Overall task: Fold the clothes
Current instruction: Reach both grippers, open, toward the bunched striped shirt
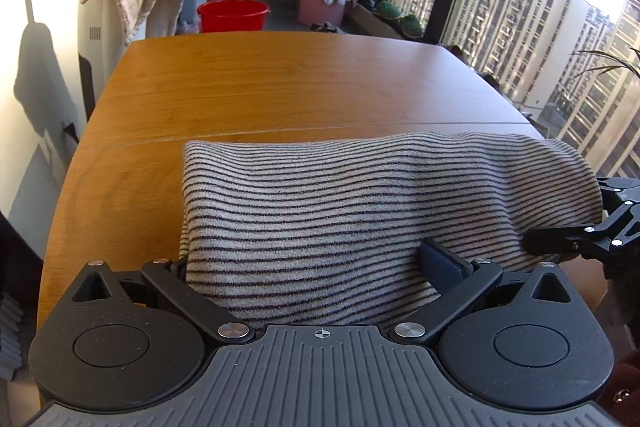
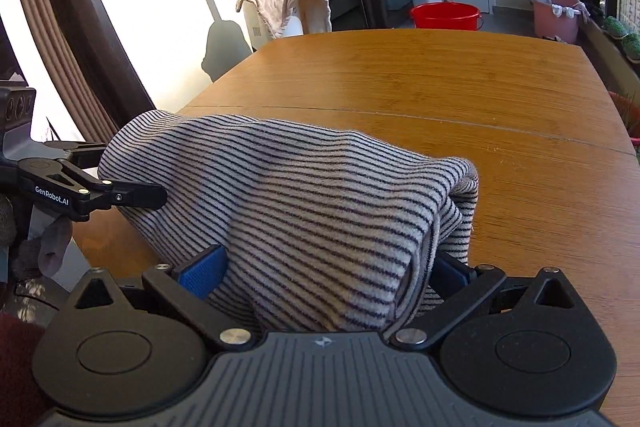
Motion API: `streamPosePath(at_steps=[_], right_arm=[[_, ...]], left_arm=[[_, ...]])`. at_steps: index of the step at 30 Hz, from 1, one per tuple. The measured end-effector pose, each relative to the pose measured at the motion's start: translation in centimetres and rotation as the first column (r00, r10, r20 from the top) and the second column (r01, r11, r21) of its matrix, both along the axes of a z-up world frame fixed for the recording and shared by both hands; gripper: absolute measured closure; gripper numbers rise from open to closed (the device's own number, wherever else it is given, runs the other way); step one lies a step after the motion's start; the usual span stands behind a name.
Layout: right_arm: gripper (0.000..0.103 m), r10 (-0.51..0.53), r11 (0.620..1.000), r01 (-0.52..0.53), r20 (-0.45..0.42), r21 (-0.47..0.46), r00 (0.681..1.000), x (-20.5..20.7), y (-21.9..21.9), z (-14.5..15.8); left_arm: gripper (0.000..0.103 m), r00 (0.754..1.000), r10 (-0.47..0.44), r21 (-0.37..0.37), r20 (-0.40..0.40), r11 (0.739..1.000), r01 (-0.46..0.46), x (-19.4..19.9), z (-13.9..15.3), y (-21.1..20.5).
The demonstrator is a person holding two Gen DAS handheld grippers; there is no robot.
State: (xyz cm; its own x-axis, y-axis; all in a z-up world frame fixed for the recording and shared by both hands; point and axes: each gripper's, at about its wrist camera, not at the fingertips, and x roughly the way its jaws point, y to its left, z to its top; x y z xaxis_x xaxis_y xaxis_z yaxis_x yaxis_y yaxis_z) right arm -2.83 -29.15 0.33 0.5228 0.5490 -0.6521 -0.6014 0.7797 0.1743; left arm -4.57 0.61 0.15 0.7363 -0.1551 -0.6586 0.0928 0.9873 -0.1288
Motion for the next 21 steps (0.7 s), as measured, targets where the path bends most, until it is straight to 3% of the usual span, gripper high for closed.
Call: streamPosePath(at_steps=[1,3,7,9,11,13,16,18,21], right_arm=[[0.000,-0.004,1.000,0.004,0.015,-0.025,1.000,-0.1,0.2,0.6],[0.000,-0.016,0.996,0.028,0.132,-0.087,0.991,-1.0,1.4,2.0],[0.000,0.079,0.978,0.019,0.454,-0.208,0.888,-4.1,7.8,3.2],[0.003,0.146,0.973,-0.041,0.464,-0.228,0.874,-4.5,10.0,3.1],[0.014,0.287,0.943,-0.179,0.411,-0.281,0.865,-3.7,10.5,1.7],[0.015,0.383,0.902,-0.246,0.397,-0.354,0.834,-4.6,11.4,-0.7],[0.015,0.510,0.818,-0.289,0.395,-0.498,0.764,-5.8,12.3,-3.1],[0.015,0.570,0.768,-0.266,0.432,-0.583,0.699,-6.5,12.4,-4.6],[0.013,0.595,0.746,-0.175,0.526,-0.642,0.608,-6.1,11.3,-3.1]], left_arm=[[0.000,1.000,0.008,0.009,0.007,1.000,-0.008,-0.5,0.2,-0.1],[0.000,1.000,0.023,0.026,0.020,0.999,-0.024,-1.5,0.7,-0.2],[0.000,0.997,0.053,0.061,0.047,0.997,-0.056,-3.6,1.6,-0.5],[0.000,0.996,0.068,0.077,0.061,0.994,-0.072,-4.6,2.1,-0.7],[0.000,0.994,0.084,0.087,0.069,0.992,-0.090,-5.0,2.5,-0.6],[0.000,0.993,0.107,0.079,0.059,0.991,-0.111,-3.9,2.7,-0.3],[0.000,0.990,0.136,0.067,0.042,0.988,-0.138,-1.6,3.0,1.0],[0.000,0.989,0.145,0.067,0.042,0.987,-0.147,-1.4,3.2,1.5],[0.000,0.986,0.156,0.079,0.059,0.984,-0.160,-1.7,4.0,1.7]])
